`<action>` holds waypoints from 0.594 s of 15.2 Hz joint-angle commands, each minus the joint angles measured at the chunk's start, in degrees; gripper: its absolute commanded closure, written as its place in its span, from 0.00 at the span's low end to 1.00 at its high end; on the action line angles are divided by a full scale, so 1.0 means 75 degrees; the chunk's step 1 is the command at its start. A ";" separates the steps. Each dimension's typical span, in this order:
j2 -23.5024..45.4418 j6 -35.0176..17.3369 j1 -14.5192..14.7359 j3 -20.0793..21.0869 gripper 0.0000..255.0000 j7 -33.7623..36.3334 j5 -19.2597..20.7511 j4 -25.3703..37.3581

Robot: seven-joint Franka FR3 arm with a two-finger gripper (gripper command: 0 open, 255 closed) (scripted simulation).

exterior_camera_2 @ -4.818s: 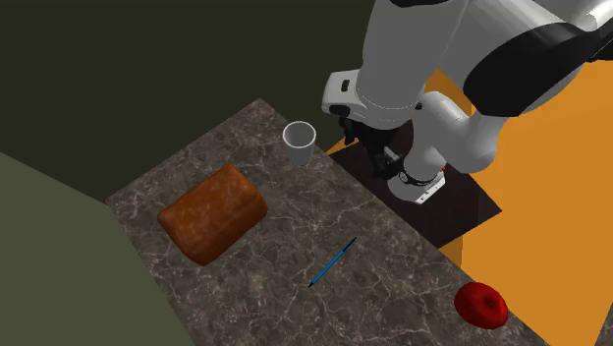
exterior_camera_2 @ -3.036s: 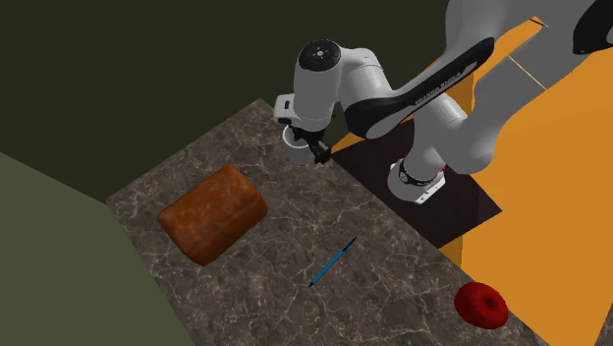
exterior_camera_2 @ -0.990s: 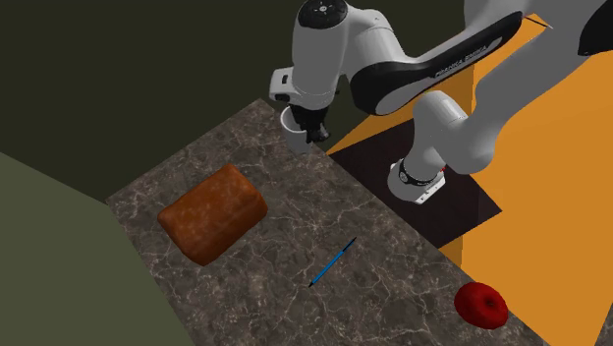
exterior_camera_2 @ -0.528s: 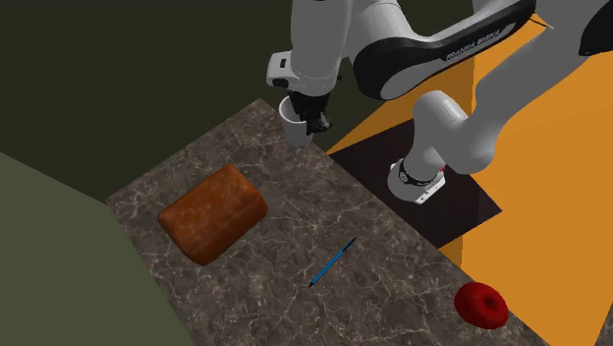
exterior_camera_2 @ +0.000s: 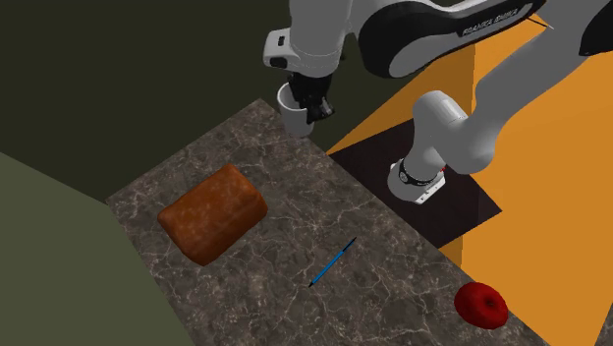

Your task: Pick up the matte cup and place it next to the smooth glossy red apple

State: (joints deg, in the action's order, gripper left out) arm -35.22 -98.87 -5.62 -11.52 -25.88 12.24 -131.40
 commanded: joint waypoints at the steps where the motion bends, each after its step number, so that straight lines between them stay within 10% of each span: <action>1: 0.0044 0.0187 0.0006 0.0006 1.00 -0.0037 -0.0017 0.0234; 9: 0.0035 0.0862 0.0073 0.0216 1.00 0.0064 -0.0137 0.0873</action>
State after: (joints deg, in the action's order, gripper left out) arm -34.56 -92.87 -5.26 -10.51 -26.06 11.47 -124.81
